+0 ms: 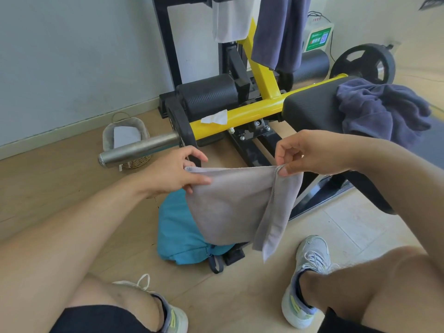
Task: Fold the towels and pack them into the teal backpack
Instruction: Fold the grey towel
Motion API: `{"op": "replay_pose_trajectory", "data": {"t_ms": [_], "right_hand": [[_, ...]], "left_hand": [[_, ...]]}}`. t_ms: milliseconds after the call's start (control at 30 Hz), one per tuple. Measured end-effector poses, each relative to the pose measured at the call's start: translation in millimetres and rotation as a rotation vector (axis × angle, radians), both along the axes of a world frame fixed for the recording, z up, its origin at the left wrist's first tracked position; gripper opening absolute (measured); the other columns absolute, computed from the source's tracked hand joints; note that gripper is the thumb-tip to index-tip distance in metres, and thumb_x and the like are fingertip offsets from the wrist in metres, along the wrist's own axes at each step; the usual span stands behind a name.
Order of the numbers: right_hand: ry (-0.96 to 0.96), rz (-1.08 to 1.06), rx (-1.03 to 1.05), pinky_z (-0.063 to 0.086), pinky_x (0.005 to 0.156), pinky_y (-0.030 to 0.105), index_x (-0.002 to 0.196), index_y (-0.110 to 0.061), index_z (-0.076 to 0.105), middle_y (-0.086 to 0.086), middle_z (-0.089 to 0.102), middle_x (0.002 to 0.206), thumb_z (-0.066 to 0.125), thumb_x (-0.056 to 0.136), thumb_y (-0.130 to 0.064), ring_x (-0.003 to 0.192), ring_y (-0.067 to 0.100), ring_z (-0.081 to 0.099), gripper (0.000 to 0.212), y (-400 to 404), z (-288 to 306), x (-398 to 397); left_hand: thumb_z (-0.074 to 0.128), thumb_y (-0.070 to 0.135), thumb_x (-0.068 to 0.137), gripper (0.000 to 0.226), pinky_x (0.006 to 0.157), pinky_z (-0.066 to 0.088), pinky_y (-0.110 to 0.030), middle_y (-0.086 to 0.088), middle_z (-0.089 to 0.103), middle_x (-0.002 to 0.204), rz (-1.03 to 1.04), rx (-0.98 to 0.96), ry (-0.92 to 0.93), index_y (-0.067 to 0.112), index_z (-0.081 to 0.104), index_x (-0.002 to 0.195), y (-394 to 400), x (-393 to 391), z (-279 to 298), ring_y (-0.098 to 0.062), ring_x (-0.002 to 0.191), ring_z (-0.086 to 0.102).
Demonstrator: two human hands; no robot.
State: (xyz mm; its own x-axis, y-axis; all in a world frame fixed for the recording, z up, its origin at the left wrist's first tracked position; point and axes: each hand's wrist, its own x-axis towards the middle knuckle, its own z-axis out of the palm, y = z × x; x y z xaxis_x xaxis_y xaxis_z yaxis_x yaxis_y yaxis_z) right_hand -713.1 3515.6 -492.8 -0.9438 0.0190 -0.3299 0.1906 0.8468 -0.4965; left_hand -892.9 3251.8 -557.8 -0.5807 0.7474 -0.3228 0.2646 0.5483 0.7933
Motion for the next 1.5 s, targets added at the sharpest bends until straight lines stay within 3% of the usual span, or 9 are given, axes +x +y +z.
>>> {"op": "replay_pose_trajectory", "data": {"t_ms": [167,333,500,700,900,1100,1267,1367,1500], "right_hand": [[-0.017,0.036,0.000,0.049,0.079,0.025,0.087,-0.037,0.065,-0.022,0.071,0.086,0.075,0.091,-0.031,0.078,-0.002,0.065,0.012,-5,1,-1],[-0.056,0.200,-0.057,0.052,0.083,0.021,0.092,-0.033,0.069,-0.021,0.073,0.094,0.075,0.090,-0.029,0.090,0.001,0.067,0.008,-38,6,-2],[0.130,0.265,-0.128,0.047,0.073,0.012,0.094,-0.029,0.072,-0.018,0.071,0.087,0.076,0.090,-0.031,0.083,0.004,0.064,0.006,-72,6,-7],[0.381,0.069,-0.095,0.042,0.068,0.006,0.097,-0.033,0.069,-0.021,0.070,0.090,0.073,0.092,-0.031,0.081,-0.008,0.058,0.007,-70,-6,-21],[0.435,-0.072,-0.127,0.046,0.066,0.007,0.093,-0.025,0.078,-0.017,0.072,0.079,0.081,0.085,-0.034,0.073,-0.009,0.064,0.012,-60,-11,-25],[0.426,-0.105,-0.187,0.048,0.065,0.010,0.092,-0.026,0.079,-0.013,0.073,0.082,0.083,0.081,-0.036,0.072,-0.004,0.064,0.015,-57,-12,-26],[0.442,-0.112,-0.215,0.047,0.064,0.012,0.091,-0.026,0.080,-0.011,0.074,0.083,0.083,0.080,-0.036,0.071,-0.004,0.061,0.015,-56,-14,-27],[0.447,-0.128,-0.214,0.048,0.063,0.012,0.091,-0.024,0.081,-0.013,0.074,0.081,0.084,0.080,-0.035,0.070,-0.003,0.063,0.016,-55,-14,-28],[0.437,-0.143,-0.221,0.046,0.060,0.009,0.087,-0.024,0.076,-0.014,0.071,0.075,0.085,0.081,-0.032,0.066,-0.006,0.063,0.013,-57,-15,-27]], "left_hand": [[0.088,0.031,0.077,0.018,0.053,0.047,-0.019,0.001,0.070,0.079,0.385,0.123,-0.061,0.017,0.079,0.084,10,1,-4,-0.010,0.067,0.054],[0.086,0.024,0.079,0.015,0.051,0.047,-0.012,0.003,0.074,0.073,0.520,0.280,-0.147,0.013,0.078,0.086,17,7,2,-0.001,0.057,0.064],[0.086,0.025,0.078,0.017,0.081,0.059,-0.035,-0.009,0.080,0.093,0.454,0.331,-0.170,0.014,0.082,0.090,27,22,5,-0.016,0.081,0.069],[0.069,0.013,0.092,0.020,0.073,0.059,-0.024,-0.009,0.078,0.095,0.151,0.328,-0.385,0.007,0.078,0.109,30,45,15,-0.015,0.079,0.070],[0.050,0.015,0.104,0.028,0.081,0.060,-0.027,-0.010,0.077,0.107,0.077,0.354,-0.556,0.009,0.074,0.118,24,47,19,-0.016,0.090,0.073],[0.043,0.022,0.108,0.036,0.086,0.059,-0.027,-0.015,0.074,0.119,0.035,0.368,-0.554,0.005,0.069,0.126,27,50,20,-0.019,0.100,0.072],[0.046,0.026,0.106,0.035,0.082,0.059,-0.025,-0.011,0.076,0.110,0.073,0.381,-0.528,0.007,0.073,0.119,30,54,21,-0.016,0.093,0.072],[0.058,0.035,0.094,0.034,0.082,0.058,-0.025,-0.009,0.077,0.109,0.062,0.390,-0.535,0.012,0.076,0.112,31,55,23,-0.015,0.094,0.072],[0.074,0.016,0.078,0.041,0.084,0.059,-0.023,-0.007,0.078,0.111,0.060,0.402,-0.490,0.009,0.074,0.118,31,55,18,-0.013,0.102,0.073]]}}
